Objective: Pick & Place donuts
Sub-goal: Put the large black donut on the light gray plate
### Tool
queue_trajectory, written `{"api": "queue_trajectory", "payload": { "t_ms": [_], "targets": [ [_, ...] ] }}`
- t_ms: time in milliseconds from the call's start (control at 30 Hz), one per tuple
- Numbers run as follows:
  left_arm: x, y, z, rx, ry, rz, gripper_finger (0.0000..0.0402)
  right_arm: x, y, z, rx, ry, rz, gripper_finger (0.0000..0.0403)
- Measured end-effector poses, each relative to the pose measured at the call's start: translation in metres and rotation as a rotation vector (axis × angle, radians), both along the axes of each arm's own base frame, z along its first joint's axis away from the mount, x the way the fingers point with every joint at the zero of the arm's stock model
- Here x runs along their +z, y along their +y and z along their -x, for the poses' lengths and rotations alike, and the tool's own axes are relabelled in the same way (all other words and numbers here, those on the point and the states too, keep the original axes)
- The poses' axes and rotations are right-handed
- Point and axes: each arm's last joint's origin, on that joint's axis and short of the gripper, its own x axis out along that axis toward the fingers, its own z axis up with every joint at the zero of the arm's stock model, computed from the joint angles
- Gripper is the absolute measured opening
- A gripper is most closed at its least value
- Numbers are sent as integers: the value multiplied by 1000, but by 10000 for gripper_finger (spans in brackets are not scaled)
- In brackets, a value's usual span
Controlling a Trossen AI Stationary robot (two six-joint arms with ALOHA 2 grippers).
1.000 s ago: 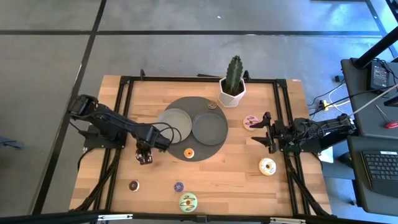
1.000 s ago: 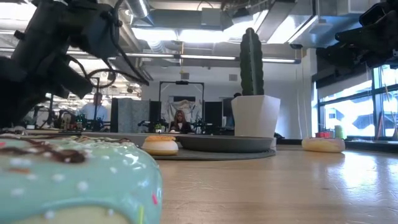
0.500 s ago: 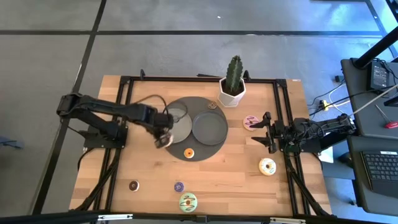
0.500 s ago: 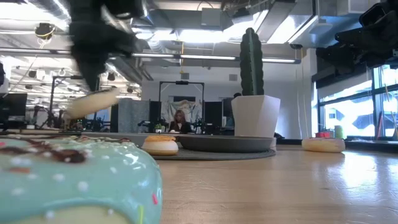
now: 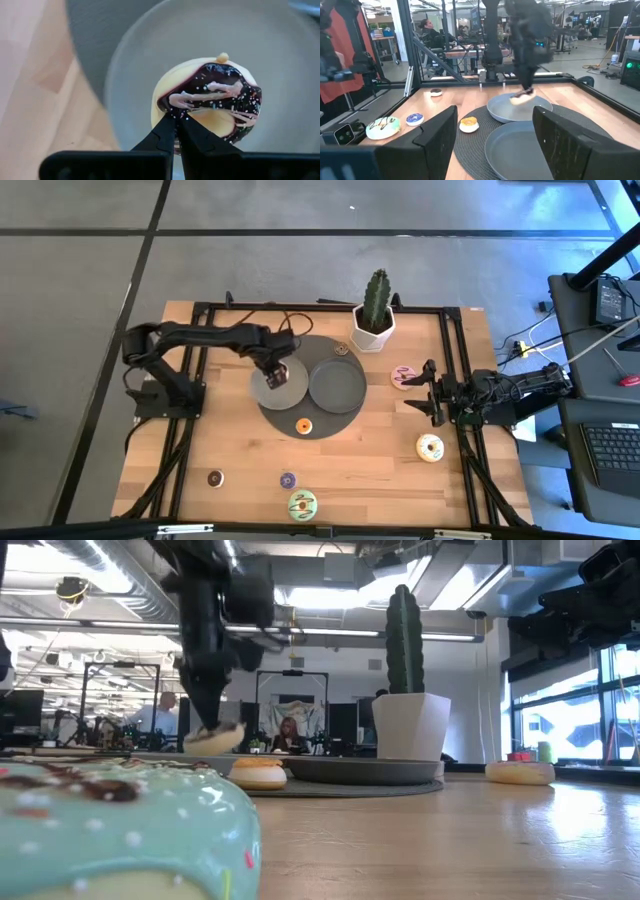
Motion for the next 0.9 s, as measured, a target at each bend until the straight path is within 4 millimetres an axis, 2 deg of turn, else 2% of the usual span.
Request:
{"api": "queue_trajectory", "payload": {
  "t_ms": [133,300,633,900],
  "targets": [
    [-13,16,2,107,42,11,8,0,0,0,0,0,2,259],
    [-23,25,2,138,73,24,18,0,0,0,1,0,3,259],
    [-23,27,3,153,73,25,51,0,0,0,2,0,2,259],
    [-21,27,5,156,99,9,112,0,0,0,2,0,1,259]
  ]
}}
